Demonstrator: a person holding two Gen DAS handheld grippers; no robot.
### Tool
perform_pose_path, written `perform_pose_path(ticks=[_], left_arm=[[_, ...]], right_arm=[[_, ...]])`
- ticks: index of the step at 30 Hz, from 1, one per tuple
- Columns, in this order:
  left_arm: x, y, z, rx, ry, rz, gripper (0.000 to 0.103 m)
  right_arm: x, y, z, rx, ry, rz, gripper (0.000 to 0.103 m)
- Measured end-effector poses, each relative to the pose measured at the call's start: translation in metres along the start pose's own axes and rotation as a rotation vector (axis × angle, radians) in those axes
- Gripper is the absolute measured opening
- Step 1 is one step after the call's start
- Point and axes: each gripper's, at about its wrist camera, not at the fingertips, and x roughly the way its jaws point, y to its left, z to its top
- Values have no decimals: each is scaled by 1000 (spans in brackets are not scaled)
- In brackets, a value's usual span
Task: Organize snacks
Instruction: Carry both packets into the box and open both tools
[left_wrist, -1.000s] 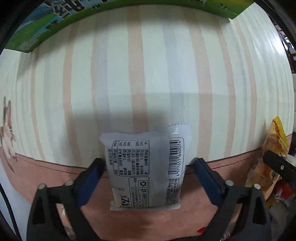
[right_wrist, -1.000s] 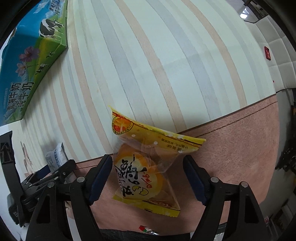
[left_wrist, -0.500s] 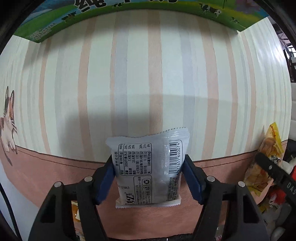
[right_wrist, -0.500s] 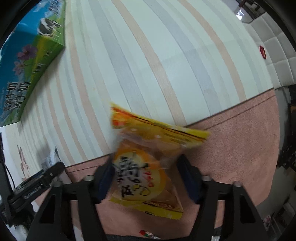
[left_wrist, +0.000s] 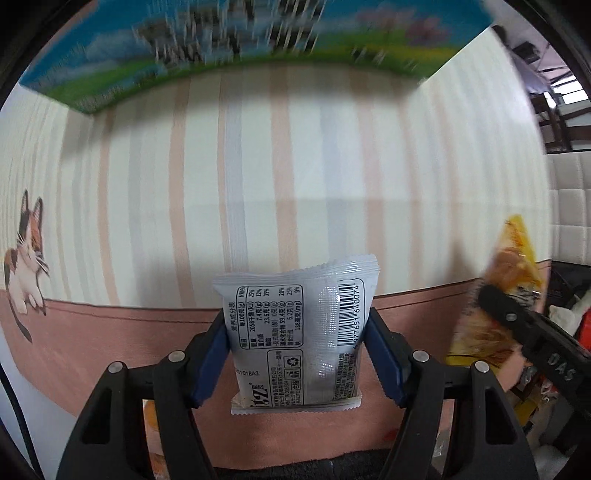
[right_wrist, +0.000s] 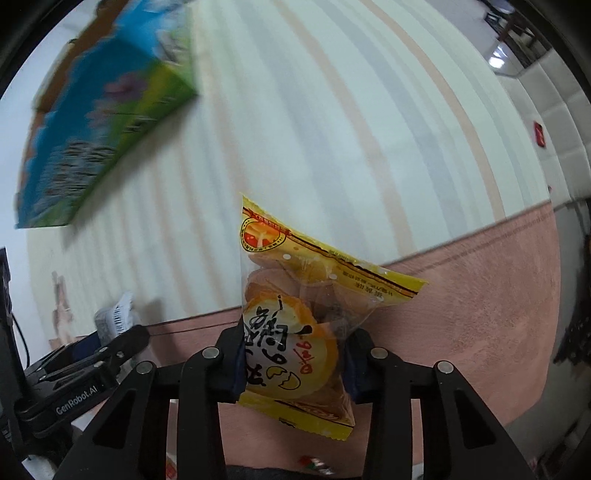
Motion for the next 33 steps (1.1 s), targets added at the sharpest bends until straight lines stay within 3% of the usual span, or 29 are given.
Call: perform_pose_path(ticks=[6, 11, 17, 22, 24, 28, 33], left_arm=[[-73, 13, 22, 3, -132, -65, 68], [-136, 38, 69, -13, -236, -95, 68], [-176, 74, 160, -30, -298, -4, 68], [-168, 111, 241, -57, -246, 60, 68], [-158, 121, 263, -55, -222, 79, 68], [-142, 139, 297, -69, -178, 102, 68], [-120, 153, 317, -86, -123, 116, 68]], right_arm=[[-55, 53, 22, -115, -69, 104, 42], [-110, 100, 66, -206, -142, 179, 42], [-147, 159, 147, -305, -218, 180, 42], [-128, 202, 223, -351, -186, 114, 42], [-114, 213, 238, -361, -166, 88, 42], [-80, 240, 279, -361, -102, 61, 42], [-41, 260, 294, -372, -42, 41, 42]])
